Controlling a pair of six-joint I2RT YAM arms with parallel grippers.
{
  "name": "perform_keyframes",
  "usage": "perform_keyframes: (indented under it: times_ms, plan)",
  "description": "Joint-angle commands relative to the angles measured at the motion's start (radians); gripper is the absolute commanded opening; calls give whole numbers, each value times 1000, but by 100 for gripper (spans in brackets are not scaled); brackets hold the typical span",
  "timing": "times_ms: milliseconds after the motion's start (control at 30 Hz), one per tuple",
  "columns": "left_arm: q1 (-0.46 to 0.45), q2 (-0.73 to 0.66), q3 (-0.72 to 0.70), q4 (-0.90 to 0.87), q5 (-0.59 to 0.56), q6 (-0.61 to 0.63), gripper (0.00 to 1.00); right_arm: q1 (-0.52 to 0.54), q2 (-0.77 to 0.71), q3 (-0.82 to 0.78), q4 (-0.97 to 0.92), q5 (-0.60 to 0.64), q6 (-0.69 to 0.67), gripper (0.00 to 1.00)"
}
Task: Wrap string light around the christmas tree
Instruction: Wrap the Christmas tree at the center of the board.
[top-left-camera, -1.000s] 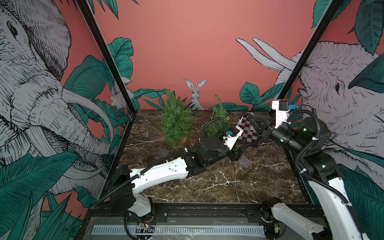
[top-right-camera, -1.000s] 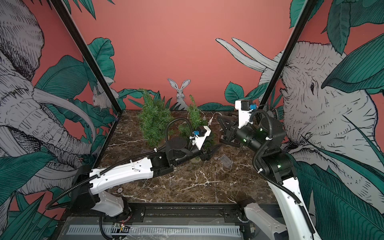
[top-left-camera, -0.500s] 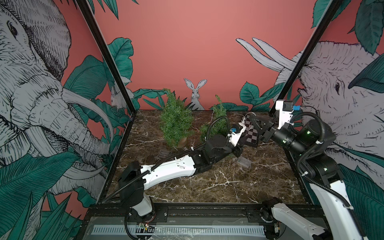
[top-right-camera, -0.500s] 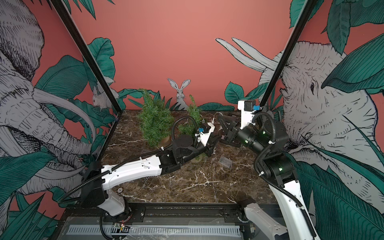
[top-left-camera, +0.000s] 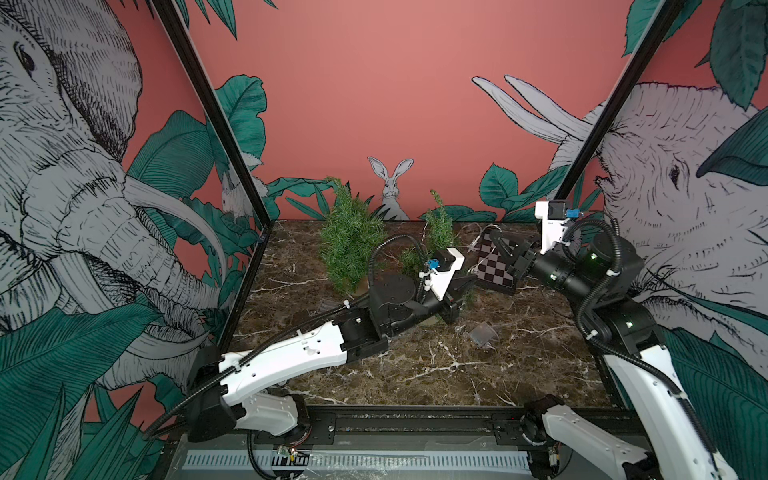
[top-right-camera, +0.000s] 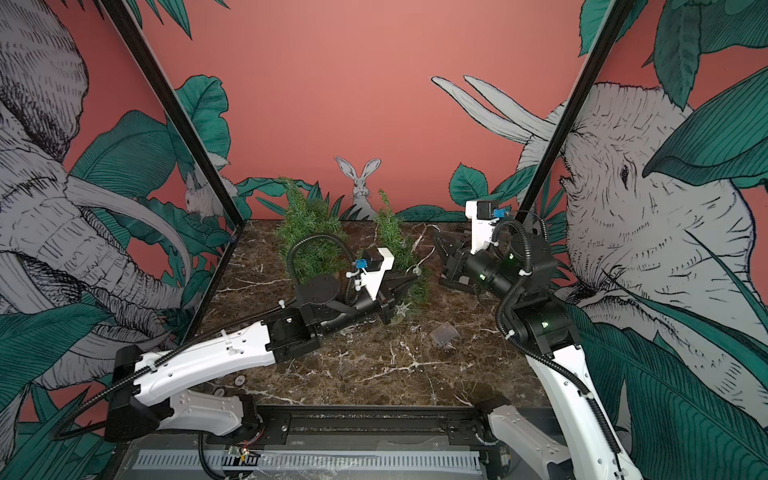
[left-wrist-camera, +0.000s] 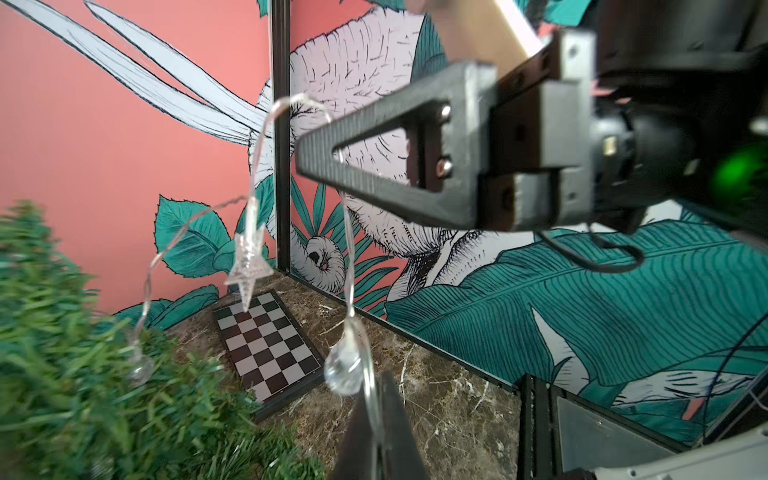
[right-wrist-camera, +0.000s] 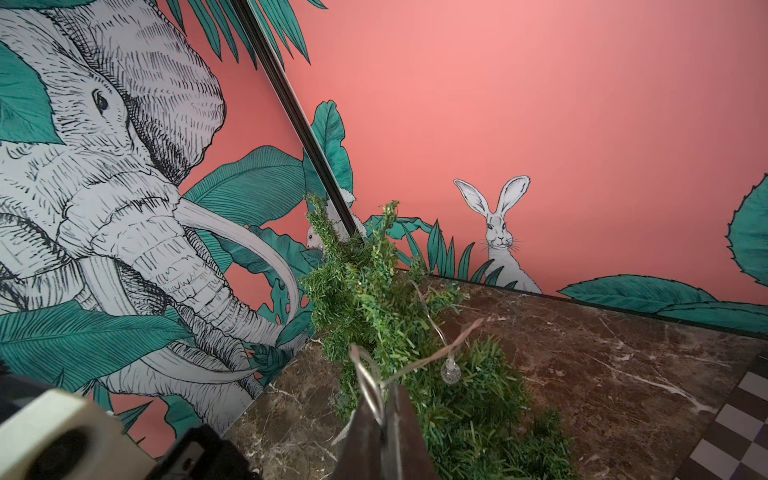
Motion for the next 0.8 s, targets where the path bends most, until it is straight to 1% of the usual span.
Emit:
perform_keyframes:
  times_ms: [0,67,133,167,233,267,400,467,533,600,767]
  plan:
    - [-6,-69,-36,-60,-27,-25,0,7,11,-31,44,-28,-2,21]
    - [-6,-94,-42,-75,-42,-51,0,6,10,-52,9,-5,-41,33]
    - [-6,-110,-38,-94,-31,-69,0,7,7,-66,-50,68,-90,46]
    - [-6,-116,-37,-103,-22,-76,0,7,8,-72,-89,115,-117,49]
    - [-6,-128,-36,-121,-19,-82,0,7,14,-78,-148,199,-147,51]
    - [-6,-131,-35,-133,-26,-83,0,7,17,-83,-171,223,-155,53]
    - [-6,-139,-32,-175,-72,-75,0,7,-7,-132,-181,244,-166,64]
    - [-6,-147,-37,-180,-91,-72,0,7,-39,-161,-173,262,-166,67]
    - [-6,-152,-44,-171,-98,-74,0,7,-86,-202,-137,252,-170,66]
    - [-6,-160,-45,-170,-103,-72,0,7,-149,-265,-85,209,-180,67]
    - [-5,-172,-31,-193,-159,-64,0,9,-267,-411,-5,35,-193,66]
